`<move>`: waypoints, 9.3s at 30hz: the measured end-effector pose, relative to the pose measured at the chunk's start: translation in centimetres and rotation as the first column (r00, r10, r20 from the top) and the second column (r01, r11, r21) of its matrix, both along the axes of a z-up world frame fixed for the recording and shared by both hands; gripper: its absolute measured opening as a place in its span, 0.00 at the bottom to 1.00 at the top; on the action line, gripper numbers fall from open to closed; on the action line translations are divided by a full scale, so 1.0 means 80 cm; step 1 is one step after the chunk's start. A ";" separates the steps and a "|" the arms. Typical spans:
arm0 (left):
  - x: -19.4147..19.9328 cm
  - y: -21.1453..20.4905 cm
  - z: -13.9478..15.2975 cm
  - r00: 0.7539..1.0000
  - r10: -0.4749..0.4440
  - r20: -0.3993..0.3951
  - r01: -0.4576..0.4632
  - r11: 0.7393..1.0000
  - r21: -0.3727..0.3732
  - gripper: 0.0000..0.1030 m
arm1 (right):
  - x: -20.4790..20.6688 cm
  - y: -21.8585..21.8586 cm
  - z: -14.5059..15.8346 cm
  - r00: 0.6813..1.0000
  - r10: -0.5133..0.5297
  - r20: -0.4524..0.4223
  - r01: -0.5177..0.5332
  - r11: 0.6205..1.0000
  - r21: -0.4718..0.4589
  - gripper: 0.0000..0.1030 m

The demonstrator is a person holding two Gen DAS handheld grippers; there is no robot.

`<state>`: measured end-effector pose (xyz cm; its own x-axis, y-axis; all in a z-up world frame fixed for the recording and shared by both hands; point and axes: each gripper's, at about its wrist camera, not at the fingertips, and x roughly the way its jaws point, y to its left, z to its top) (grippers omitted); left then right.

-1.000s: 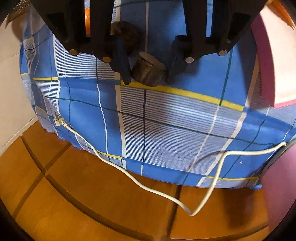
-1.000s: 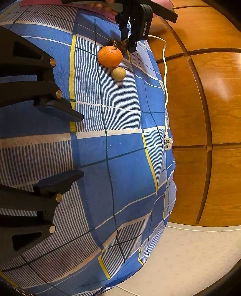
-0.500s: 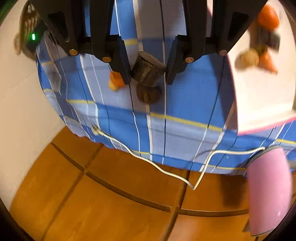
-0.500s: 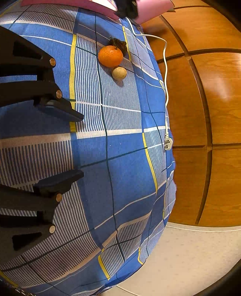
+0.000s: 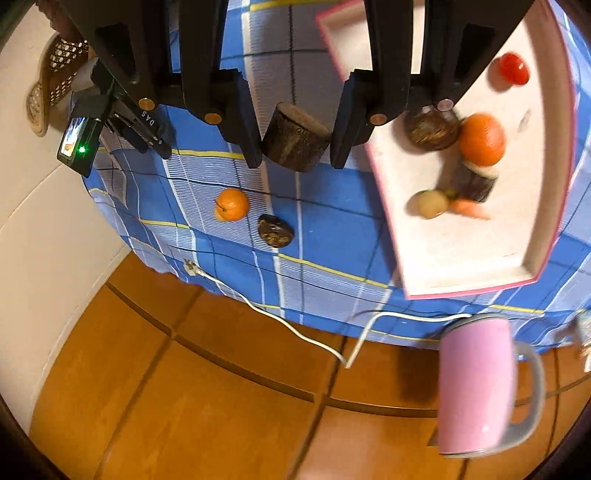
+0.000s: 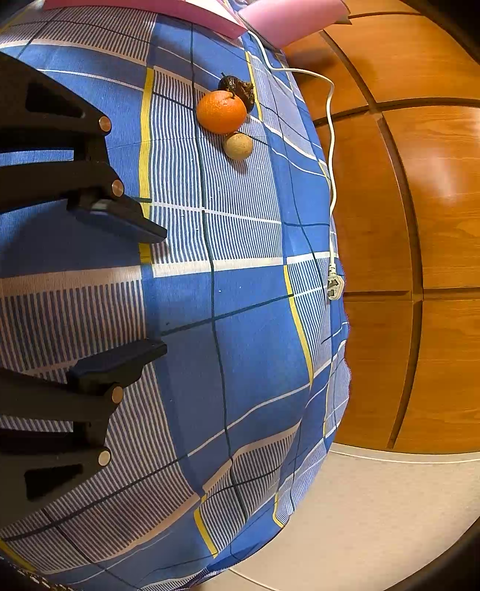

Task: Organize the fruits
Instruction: 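Carry the slice over the tray and open the left gripper, then reach the right gripper to the small yellow round fruit and grasp it, then carry the yellow fruit into the tray and open the right gripper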

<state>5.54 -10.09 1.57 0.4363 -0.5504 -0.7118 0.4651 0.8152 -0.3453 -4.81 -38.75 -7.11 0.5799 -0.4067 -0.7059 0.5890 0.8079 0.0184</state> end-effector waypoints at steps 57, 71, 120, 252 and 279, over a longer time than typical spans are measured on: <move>0.008 0.175 -0.050 0.902 0.431 0.005 -0.430 0.899 0.081 0.57 | 0.005 0.008 0.001 0.999 -0.003 -0.047 0.000 0.999 -0.055 0.53; -0.019 0.182 -0.042 0.874 0.484 0.037 -0.486 0.870 0.082 0.68 | 0.005 0.008 0.001 0.999 -0.004 -0.047 0.001 0.998 -0.055 0.53; -0.033 0.192 -0.059 0.865 0.502 0.025 -0.501 0.859 0.105 0.83 | 0.174 -0.030 0.001 0.991 0.116 0.063 -0.131 0.814 0.565 0.27; -0.045 0.209 -0.056 0.840 0.542 0.025 -0.541 0.834 0.113 0.87 | 0.104 0.340 0.055 0.501 0.865 -0.018 -0.857 0.499 0.128 0.25; -0.047 0.205 -0.056 0.844 0.536 0.025 -0.535 0.837 0.115 0.87 | 0.078 0.295 0.073 0.636 0.770 0.043 -0.771 0.633 0.069 0.36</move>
<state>1.78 6.33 -2.89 0.6338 -0.1481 -0.7591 -0.0573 0.9698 -0.2370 1.40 -15.14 -1.25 0.6645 0.2436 -0.7064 -0.2478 0.9637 0.0992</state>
